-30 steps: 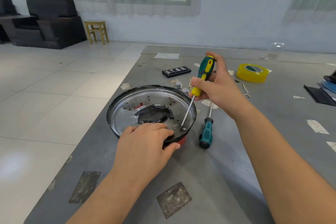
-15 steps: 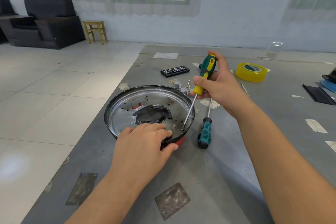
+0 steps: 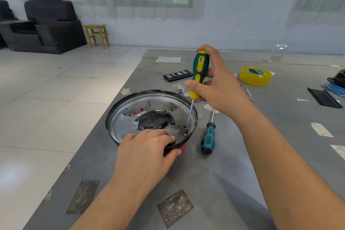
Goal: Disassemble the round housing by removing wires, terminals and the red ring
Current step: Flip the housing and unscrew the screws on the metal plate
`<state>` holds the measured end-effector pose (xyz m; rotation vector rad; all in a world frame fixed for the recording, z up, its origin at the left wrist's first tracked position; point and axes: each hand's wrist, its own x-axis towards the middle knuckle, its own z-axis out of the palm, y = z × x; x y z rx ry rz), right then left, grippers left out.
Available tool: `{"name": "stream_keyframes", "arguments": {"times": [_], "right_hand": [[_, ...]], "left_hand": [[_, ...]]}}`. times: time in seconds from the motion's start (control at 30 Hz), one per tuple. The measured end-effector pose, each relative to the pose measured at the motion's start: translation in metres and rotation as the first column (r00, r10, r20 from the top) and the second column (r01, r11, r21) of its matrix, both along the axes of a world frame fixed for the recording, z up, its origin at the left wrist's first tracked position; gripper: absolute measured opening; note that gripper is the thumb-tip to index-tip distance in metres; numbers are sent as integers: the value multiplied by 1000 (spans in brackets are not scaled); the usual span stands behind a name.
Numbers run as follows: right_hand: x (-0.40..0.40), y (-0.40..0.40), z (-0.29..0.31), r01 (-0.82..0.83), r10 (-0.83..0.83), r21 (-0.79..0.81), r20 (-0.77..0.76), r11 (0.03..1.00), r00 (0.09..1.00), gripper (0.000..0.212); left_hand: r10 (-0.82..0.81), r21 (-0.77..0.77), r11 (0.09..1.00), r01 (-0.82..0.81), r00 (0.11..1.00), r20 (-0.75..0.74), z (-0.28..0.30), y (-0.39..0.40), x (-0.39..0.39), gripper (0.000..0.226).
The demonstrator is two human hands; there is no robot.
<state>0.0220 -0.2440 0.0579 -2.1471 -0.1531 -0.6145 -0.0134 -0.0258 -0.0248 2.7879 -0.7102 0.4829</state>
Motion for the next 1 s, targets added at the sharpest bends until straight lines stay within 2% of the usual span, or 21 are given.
{"name": "stream_keyframes", "arguments": {"times": [0.07,0.17,0.23,0.3,0.4,0.47,0.6,0.7,0.8,0.87,0.93,0.97,1.0], "right_hand": [[-4,5,5,97,-85,-184,71,978,994,65],[-8,14,11,174,-116,-349,182,921,976,56],[-6,19,17,294,-182,-485,265,823,947,49],[-3,22,25,411,-264,-570,325,711,908,52],[6,23,36,452,-306,-628,334,634,892,57],[11,20,42,383,-264,-647,278,659,924,49],[10,14,58,-6,1,-599,-8,801,1000,28],[5,9,80,-241,151,-610,-196,755,969,7],[0,8,106,-388,159,-596,-400,703,903,19],[-2,9,114,-434,139,-589,-479,682,867,20],[-3,8,113,-400,105,-584,-473,706,875,16],[-4,9,111,-354,64,-596,-451,721,890,24],[-4,9,108,-274,-18,-670,-395,690,919,40]], "left_hand": [[1,-4,1000,-1,1000,5,-1,-1,0,32],[6,-16,1000,-6,1000,12,-1,-1,0,31],[4,-27,1000,-4,1000,12,-2,-2,-1,30],[2,-35,999,-1,1000,12,-2,-2,0,31],[13,-33,999,-12,1000,27,-3,-2,0,34],[23,-30,999,-21,999,36,-4,-2,-1,37],[27,-17,1000,-26,999,48,-6,-3,1,47],[22,-44,999,-20,998,65,-5,-3,0,40],[14,-39,999,-11,997,79,-6,-5,-2,29],[19,-32,999,-16,996,92,-7,-5,-2,27],[20,-33,999,-16,994,110,-8,-6,-1,27],[20,-35,999,-16,993,115,-9,-6,-1,27],[18,-37,999,-14,993,119,-9,-6,-1,28]]}}
